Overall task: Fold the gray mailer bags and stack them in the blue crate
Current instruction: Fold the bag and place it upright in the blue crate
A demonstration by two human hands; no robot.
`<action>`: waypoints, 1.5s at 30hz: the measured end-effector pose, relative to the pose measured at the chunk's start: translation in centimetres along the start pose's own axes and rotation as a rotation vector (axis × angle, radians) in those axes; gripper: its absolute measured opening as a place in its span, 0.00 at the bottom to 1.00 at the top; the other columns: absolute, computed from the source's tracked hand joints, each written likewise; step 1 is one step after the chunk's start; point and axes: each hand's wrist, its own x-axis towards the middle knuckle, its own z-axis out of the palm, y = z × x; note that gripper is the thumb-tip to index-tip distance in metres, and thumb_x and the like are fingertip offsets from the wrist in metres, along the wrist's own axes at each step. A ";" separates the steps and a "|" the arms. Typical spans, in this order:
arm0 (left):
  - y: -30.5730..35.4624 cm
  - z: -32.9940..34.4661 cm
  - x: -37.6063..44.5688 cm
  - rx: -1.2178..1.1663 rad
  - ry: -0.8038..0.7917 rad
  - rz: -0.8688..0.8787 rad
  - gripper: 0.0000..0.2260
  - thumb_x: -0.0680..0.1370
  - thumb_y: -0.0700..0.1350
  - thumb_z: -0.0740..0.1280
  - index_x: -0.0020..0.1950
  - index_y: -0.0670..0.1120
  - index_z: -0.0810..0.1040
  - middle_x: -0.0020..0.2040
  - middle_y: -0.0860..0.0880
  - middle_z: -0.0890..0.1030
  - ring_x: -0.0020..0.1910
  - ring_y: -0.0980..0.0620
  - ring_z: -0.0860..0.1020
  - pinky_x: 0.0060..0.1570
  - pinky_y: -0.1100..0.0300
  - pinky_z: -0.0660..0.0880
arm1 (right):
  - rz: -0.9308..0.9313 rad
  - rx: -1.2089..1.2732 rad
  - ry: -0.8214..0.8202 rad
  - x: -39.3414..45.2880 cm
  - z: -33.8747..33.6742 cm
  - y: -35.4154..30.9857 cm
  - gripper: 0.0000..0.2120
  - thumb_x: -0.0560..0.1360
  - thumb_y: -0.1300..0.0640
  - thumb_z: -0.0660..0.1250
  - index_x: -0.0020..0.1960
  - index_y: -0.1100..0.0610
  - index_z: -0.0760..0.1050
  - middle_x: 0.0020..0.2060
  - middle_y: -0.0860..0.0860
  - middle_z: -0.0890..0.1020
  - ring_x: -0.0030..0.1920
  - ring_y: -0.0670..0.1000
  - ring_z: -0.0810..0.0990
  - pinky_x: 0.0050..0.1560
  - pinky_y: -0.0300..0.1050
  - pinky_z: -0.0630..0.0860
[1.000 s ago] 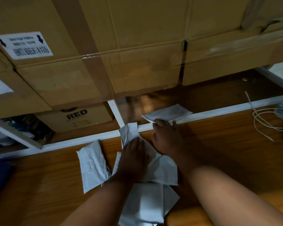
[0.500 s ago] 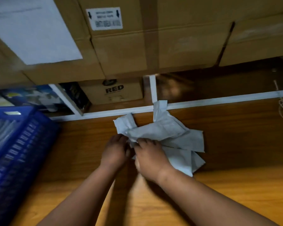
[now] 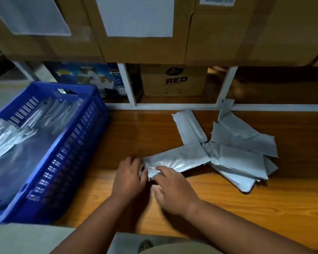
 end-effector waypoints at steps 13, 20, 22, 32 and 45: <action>4.8 2.6 0.7 0.115 -0.241 0.447 0.29 0.85 0.64 0.54 0.85 0.56 0.58 0.86 0.46 0.56 0.85 0.44 0.51 0.83 0.43 0.53 | 0.640 -0.445 0.079 -2.6 -2.1 12.4 0.36 0.83 0.46 0.59 0.87 0.52 0.52 0.85 0.58 0.54 0.86 0.61 0.48 0.80 0.75 0.47; 8.6 4.4 3.9 0.194 -0.363 0.517 0.30 0.86 0.65 0.45 0.87 0.61 0.43 0.87 0.51 0.37 0.84 0.48 0.32 0.84 0.40 0.42 | 0.551 -0.345 0.096 -1.9 -5.0 18.1 0.39 0.83 0.46 0.58 0.87 0.51 0.41 0.86 0.55 0.55 0.86 0.57 0.49 0.82 0.69 0.38; 8.8 4.4 4.7 0.201 -0.370 0.539 0.27 0.87 0.63 0.43 0.86 0.64 0.41 0.86 0.54 0.36 0.84 0.50 0.31 0.84 0.42 0.41 | 0.543 -0.301 0.101 -2.0 -6.6 20.1 0.43 0.82 0.46 0.62 0.87 0.51 0.38 0.86 0.55 0.54 0.86 0.55 0.49 0.82 0.66 0.34; 6.1 1.8 2.9 0.185 -0.387 0.673 0.24 0.89 0.60 0.47 0.84 0.60 0.61 0.87 0.52 0.51 0.86 0.49 0.44 0.84 0.45 0.50 | 0.384 -0.185 0.056 -1.3 -10.2 23.6 0.40 0.80 0.47 0.63 0.87 0.43 0.46 0.86 0.49 0.55 0.86 0.51 0.47 0.82 0.65 0.31; -0.2 1.2 -6.8 0.094 -0.143 0.544 0.26 0.86 0.53 0.60 0.83 0.45 0.67 0.85 0.46 0.60 0.86 0.47 0.55 0.81 0.39 0.58 | 0.118 -0.151 0.014 -1.5 1.0 2.1 0.24 0.84 0.47 0.57 0.79 0.49 0.68 0.83 0.54 0.64 0.84 0.56 0.56 0.84 0.66 0.47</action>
